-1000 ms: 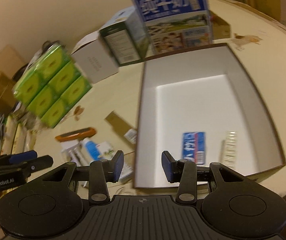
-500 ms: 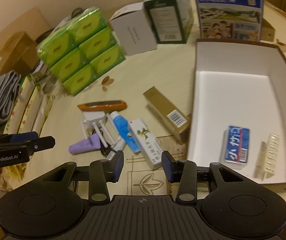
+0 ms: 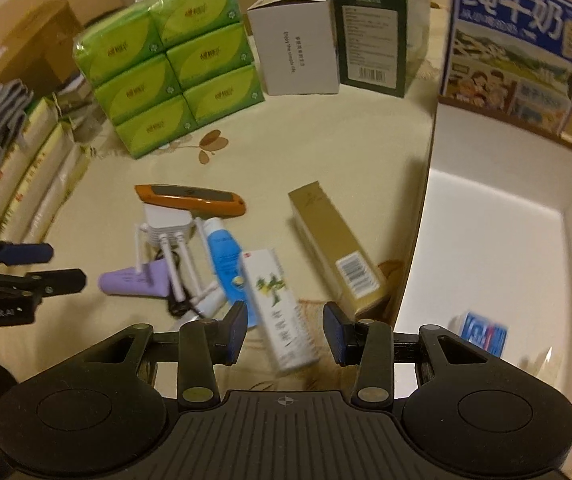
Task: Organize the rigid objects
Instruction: 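Grasp the lavender tube with the left tool while the right tool grasps the gold box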
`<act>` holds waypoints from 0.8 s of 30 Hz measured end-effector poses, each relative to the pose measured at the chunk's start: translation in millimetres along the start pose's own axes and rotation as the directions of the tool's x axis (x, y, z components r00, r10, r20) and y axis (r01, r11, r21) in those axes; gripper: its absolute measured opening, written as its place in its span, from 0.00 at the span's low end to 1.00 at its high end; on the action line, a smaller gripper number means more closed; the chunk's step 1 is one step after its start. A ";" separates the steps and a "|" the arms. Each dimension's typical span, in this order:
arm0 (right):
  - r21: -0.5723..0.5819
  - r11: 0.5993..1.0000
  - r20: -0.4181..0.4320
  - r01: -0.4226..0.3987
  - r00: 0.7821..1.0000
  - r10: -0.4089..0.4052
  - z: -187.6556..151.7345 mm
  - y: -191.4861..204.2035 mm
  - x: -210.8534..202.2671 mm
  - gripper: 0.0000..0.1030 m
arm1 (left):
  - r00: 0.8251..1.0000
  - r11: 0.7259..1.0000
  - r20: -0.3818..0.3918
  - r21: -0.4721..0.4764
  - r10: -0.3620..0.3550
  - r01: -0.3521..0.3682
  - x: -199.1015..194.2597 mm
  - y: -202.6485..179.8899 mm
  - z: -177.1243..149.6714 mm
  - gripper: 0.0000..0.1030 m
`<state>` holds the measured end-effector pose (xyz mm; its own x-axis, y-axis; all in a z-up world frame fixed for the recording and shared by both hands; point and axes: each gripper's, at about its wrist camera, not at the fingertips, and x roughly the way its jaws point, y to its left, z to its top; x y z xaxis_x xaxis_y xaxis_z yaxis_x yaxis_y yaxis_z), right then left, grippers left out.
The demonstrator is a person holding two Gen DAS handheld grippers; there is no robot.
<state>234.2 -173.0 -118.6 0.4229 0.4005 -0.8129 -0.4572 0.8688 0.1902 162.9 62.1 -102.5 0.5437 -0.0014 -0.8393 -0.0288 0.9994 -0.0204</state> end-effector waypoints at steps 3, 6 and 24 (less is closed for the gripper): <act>-0.035 0.999 -0.014 0.009 1.000 -0.010 9.1 -5.4 15.9 0.38 | 1.000 1.000 -0.013 0.014 0.003 -0.002 15.7 10.9 -1.0 0.58; -0.061 0.998 -0.026 0.022 0.999 -0.023 17.5 -11.0 32.3 0.38 | 1.000 0.999 -0.029 0.047 0.006 -0.005 33.0 21.1 -4.1 0.58; -0.123 0.991 -0.061 0.045 0.997 -0.053 37.8 -20.6 74.5 0.38 | 0.988 0.895 -0.152 0.438 -0.019 0.085 119.3 35.6 -37.0 0.42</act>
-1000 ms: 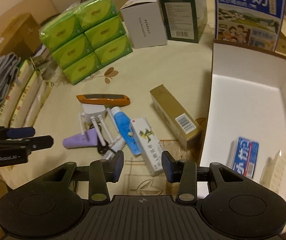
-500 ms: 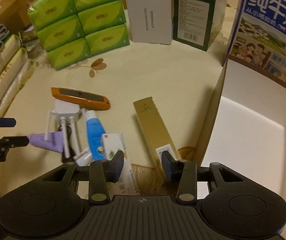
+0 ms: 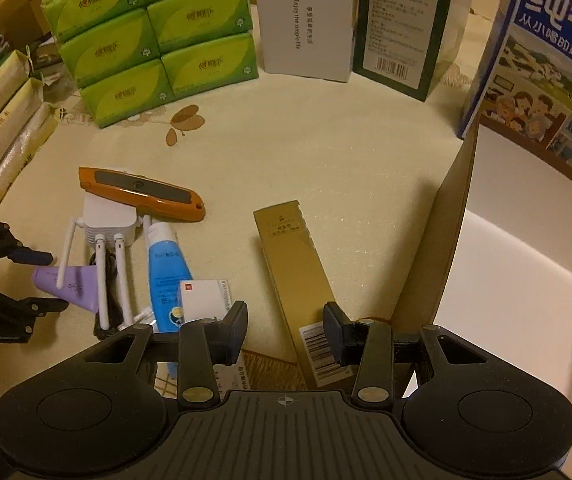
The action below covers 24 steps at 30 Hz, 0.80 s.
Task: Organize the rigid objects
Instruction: 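Grasp the lavender tube with the left tool while the right tool grasps the gold box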
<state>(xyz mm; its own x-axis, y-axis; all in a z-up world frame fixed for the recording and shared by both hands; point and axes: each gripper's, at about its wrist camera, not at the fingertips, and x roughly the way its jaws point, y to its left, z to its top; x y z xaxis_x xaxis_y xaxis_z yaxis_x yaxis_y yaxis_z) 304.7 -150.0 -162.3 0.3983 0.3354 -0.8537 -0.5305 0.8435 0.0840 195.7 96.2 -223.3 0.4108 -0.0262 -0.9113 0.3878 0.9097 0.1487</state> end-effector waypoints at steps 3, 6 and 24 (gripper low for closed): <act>0.002 1.000 -0.001 0.000 1.000 0.000 3.4 -2.7 2.1 0.38 | 1.000 1.000 0.013 0.008 -0.006 0.006 -4.2 -2.0 -4.1 0.33; 0.000 1.000 -0.007 -0.002 1.000 0.002 6.9 -5.4 3.8 0.38 | 1.000 0.998 0.019 -0.055 -0.017 0.018 -10.8 1.7 -15.8 0.29; -0.201 0.979 -0.155 0.018 0.987 -0.051 31.5 6.6 39.9 0.48 | 1.000 0.889 0.000 -0.458 0.016 -0.014 -29.8 31.7 -54.3 0.26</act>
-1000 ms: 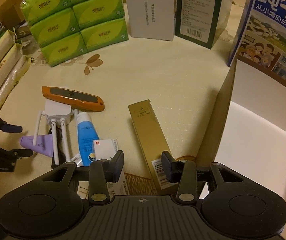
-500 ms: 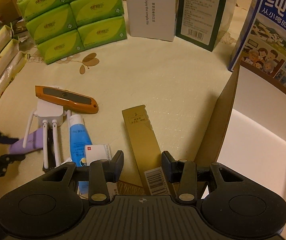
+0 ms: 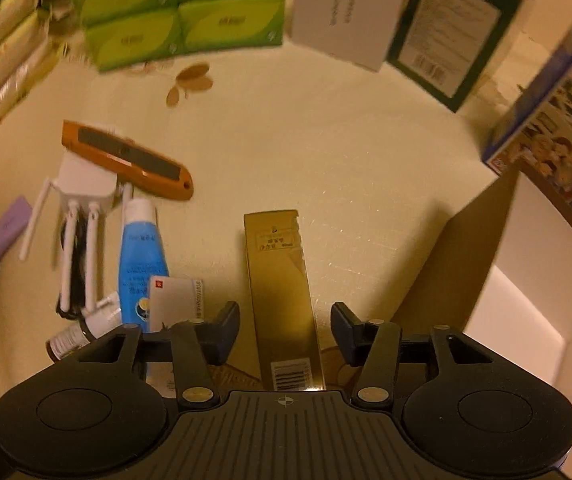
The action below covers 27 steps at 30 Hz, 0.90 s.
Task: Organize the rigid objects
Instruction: 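Grasp the lavender tube with the left tool while the right tool grasps the gold box, then carry the tube and gold box into the brown box and release both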
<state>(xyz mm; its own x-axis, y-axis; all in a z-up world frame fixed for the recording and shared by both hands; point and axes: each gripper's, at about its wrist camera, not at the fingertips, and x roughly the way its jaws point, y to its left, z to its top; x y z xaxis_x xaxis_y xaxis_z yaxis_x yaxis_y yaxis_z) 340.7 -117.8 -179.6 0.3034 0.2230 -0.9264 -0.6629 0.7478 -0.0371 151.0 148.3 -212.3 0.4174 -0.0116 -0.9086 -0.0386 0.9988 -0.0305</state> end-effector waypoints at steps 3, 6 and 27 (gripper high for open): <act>-0.024 1.000 -0.036 0.007 0.999 -0.008 5.1 0.7 11.1 0.48 | 1.000 1.000 -0.005 -0.026 0.004 -0.004 4.9 1.9 7.9 0.26; -0.025 1.000 -0.050 0.010 0.999 -0.011 6.3 1.2 18.8 0.48 | 0.999 1.000 -0.027 -0.010 0.023 -0.023 11.4 -2.2 12.5 0.26; 0.227 0.970 0.126 -0.085 0.990 0.057 -12.8 -10.0 -40.1 0.31 | 0.997 0.997 -0.033 -0.034 0.069 -0.070 9.3 -12.0 14.0 0.26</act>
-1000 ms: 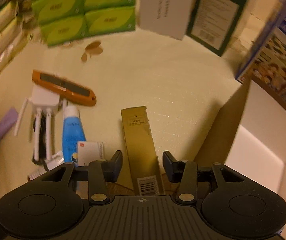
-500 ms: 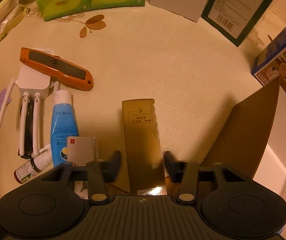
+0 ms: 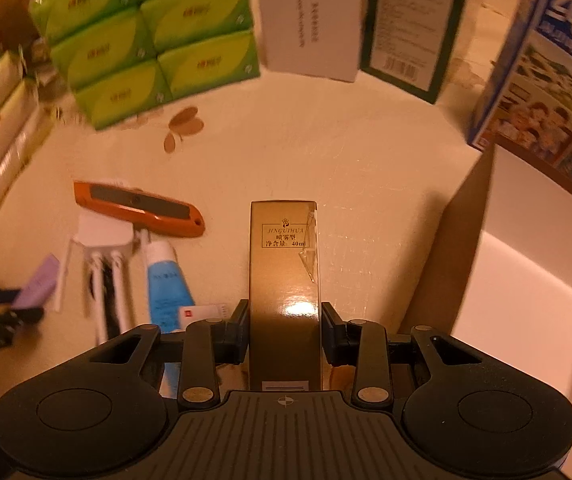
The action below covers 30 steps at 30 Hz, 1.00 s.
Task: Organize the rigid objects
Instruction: 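Carry the tube and gold box into the brown box and release both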
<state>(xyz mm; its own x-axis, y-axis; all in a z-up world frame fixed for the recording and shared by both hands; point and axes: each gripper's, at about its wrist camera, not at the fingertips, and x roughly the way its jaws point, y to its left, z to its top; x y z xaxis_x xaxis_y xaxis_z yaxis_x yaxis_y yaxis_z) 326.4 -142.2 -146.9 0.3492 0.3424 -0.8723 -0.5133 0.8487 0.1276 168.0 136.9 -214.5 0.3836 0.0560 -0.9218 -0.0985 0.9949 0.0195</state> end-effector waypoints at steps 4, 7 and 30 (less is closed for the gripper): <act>0.034 0.999 0.021 -0.010 1.000 0.009 -6.9 1.2 -18.2 0.31 | 1.000 1.000 0.023 -0.015 0.002 -0.002 -12.2 -1.5 -1.2 0.26; 0.062 0.998 0.030 -0.017 0.999 0.015 -12.5 1.7 -29.7 0.31 | 0.999 0.999 0.041 -0.033 0.001 0.000 -25.3 -1.9 0.6 0.26; 0.144 0.989 0.187 -0.024 0.982 -0.004 -54.9 -11.4 -145.1 0.31 | 0.960 0.987 0.233 0.072 -0.155 0.142 -152.6 -96.1 51.6 0.26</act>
<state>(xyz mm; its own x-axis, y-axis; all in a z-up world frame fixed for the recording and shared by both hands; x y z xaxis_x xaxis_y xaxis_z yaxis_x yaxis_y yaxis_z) 238.6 -223.6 -47.8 0.4919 0.4087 -0.7688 -0.4029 0.8896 0.2151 166.2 37.0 -55.7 0.5973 -0.0810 -0.7979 0.0234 0.9962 -0.0836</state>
